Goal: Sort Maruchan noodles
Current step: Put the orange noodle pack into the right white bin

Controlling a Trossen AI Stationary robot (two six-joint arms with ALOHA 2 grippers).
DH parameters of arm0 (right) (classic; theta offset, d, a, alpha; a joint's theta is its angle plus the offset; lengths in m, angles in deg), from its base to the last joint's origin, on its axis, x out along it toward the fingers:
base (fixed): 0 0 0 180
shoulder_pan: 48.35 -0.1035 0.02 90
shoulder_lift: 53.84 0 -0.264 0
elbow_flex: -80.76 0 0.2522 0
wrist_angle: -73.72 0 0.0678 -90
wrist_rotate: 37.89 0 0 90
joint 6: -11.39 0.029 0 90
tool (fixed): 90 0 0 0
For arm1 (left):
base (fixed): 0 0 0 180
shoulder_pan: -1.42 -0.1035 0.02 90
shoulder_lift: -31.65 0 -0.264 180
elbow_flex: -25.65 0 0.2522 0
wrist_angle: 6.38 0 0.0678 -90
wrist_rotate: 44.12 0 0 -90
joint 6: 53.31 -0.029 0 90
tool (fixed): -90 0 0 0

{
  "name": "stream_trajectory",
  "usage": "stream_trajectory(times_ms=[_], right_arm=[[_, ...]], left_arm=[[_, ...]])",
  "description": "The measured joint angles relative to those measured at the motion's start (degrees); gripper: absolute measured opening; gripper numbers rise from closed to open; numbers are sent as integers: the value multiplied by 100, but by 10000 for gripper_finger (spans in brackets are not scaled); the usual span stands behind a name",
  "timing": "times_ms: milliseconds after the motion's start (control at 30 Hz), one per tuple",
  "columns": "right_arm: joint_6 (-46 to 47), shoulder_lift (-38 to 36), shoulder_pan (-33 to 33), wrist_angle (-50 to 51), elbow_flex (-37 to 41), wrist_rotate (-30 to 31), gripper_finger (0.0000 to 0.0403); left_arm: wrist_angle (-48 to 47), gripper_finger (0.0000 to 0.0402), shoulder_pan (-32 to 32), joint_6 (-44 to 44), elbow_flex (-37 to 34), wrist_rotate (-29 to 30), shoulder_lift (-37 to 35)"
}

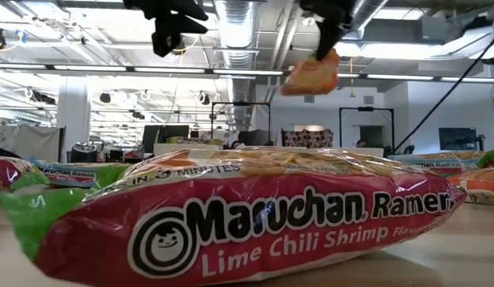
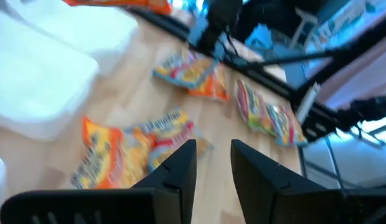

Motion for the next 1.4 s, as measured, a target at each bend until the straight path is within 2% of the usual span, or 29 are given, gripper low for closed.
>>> stream_trajectory(times_ms=[167,300,467,800,1200,1400], right_arm=[[-1158,92,947,27,-4,-181,5],[-1937,311,1696,26,5,-660,6],[-2991,606,2294,132,4,-1287,6],[-3887,1192,2854,-7,1,-1764,7],[-4069,1786,2996,-175,-6,-1806,8],[-3965,2075,2959,-319,-6,-1742,8]], left_arm=[[454,84,-407,-390,0,7,0],[763,84,-709,-594,0,166,0],[871,84,-1113,-614,2,260,0],[867,84,-1671,-598,2,258,0],[848,84,-2000,-594,2,250,0],[851,84,-2187,-867,2,256,0]])
